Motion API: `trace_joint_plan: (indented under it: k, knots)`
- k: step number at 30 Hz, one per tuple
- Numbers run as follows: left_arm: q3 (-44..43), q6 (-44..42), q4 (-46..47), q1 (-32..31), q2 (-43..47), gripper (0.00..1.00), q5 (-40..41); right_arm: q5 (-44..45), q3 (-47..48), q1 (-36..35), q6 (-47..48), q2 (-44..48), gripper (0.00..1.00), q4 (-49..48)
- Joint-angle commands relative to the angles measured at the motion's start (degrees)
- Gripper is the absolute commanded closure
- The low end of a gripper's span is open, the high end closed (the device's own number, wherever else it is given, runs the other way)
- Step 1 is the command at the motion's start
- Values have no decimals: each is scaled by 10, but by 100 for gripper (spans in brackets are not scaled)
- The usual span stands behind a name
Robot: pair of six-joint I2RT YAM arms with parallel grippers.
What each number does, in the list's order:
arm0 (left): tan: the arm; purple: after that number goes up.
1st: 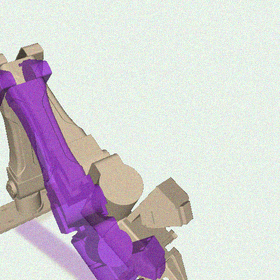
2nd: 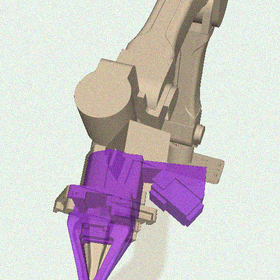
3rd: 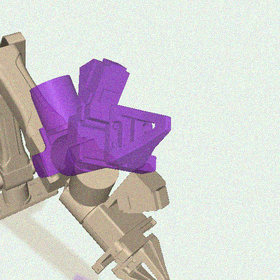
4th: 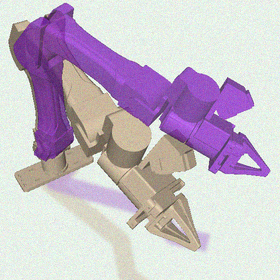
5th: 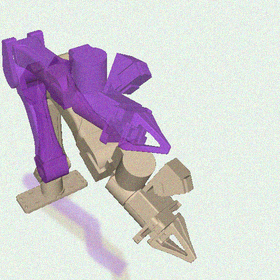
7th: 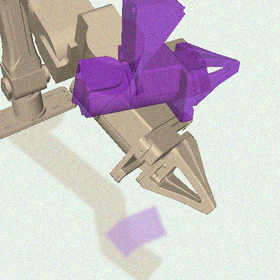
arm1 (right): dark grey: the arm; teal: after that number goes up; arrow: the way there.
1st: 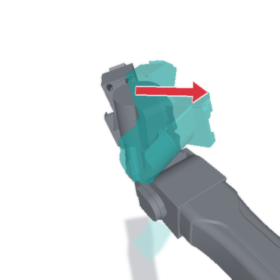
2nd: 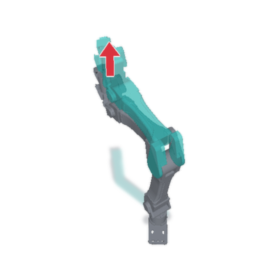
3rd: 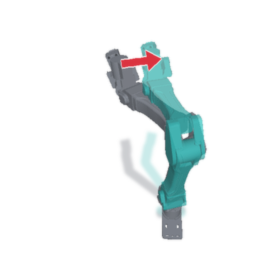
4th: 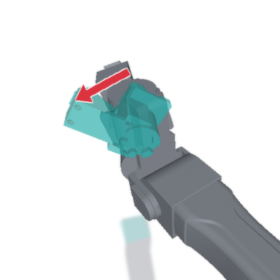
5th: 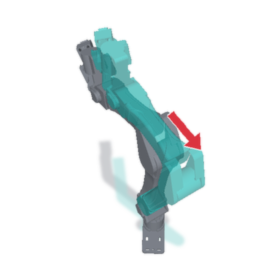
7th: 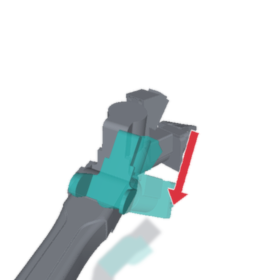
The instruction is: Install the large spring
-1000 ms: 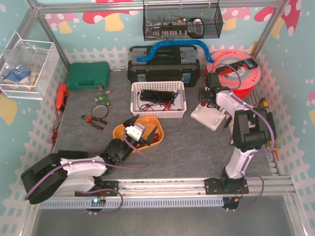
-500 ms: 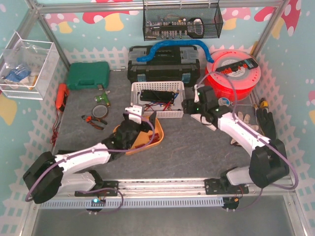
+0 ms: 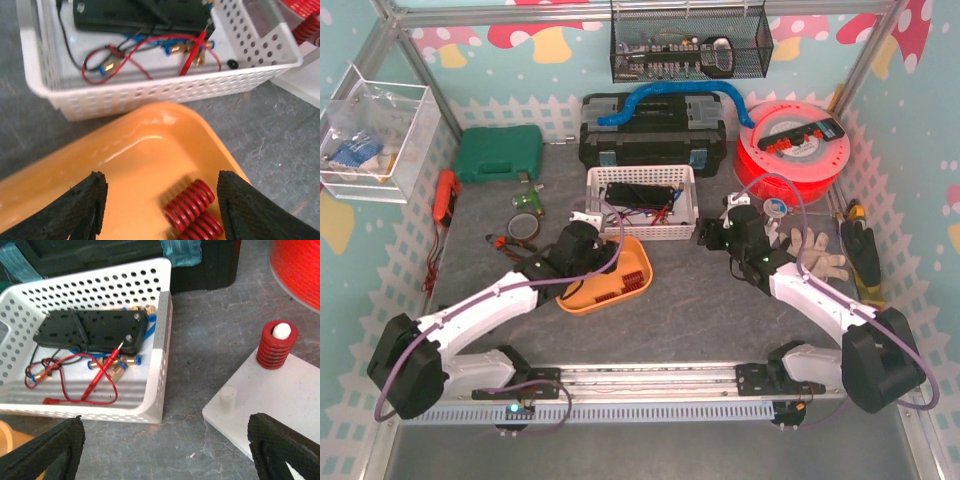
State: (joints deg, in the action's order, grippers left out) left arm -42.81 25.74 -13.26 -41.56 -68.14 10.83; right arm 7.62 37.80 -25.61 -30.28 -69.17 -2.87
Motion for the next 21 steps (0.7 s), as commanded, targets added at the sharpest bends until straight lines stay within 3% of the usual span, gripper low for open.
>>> trace_joint_plan:
  k: [1, 4, 11, 15, 21]
  knots:
    - [-18, 30, -79, 44, -6, 41, -129, 13, -11, -3, -18, 12, 12, -49]
    - [-34, -27, -82, 55, -37, 46, -179, 2, -9, -3, -21, 8, 12, -48]
    - [-134, -299, -111, 56, -121, 58, -225, -4, -6, -3, -20, 9, 13, -41]
    - [-165, -394, -136, 63, -159, 58, -274, 4, -5, -3, -16, 18, 13, -38]
    - [-142, -501, -146, 68, -183, 57, -358, 16, -12, -3, -14, 33, 13, -39]
